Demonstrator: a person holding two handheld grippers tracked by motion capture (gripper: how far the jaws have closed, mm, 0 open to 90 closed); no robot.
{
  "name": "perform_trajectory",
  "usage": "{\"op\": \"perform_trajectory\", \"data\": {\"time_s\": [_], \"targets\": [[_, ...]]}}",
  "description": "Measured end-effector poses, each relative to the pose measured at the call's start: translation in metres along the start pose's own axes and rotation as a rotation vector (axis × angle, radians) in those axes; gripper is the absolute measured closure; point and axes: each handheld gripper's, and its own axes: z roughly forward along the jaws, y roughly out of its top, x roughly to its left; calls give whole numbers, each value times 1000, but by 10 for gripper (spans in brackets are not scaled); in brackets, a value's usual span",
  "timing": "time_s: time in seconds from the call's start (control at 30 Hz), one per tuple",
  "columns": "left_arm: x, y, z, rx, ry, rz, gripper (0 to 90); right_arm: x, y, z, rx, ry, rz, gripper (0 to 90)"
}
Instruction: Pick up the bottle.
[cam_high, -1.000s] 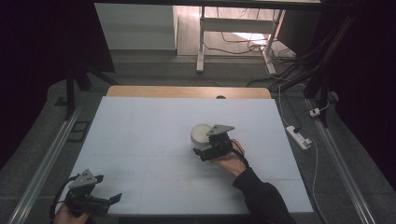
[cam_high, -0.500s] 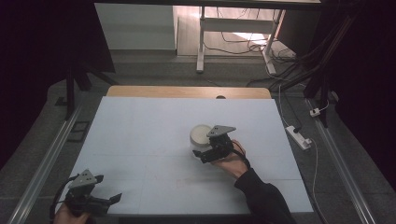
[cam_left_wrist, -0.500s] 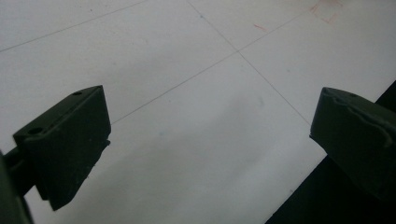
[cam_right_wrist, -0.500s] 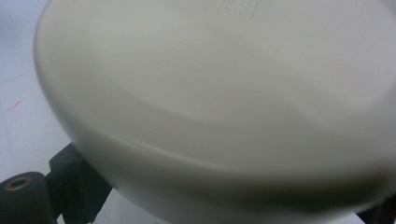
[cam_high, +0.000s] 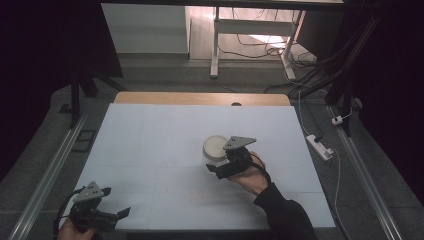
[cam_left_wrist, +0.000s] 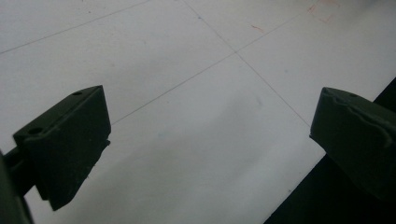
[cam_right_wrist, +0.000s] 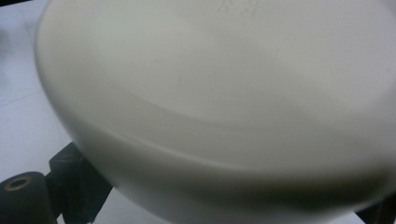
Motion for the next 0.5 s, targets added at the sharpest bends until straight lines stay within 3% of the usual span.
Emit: {"op": "perform_trajectory", "data": {"time_s": [0.27, 0.5], "targets": [[0, 0, 0, 1, -1, 2, 0, 11, 3, -13, -4, 17, -14, 68], [-1, 0, -1, 2, 2, 3, 0, 31, 5, -20, -5, 56, -47, 68]]}}
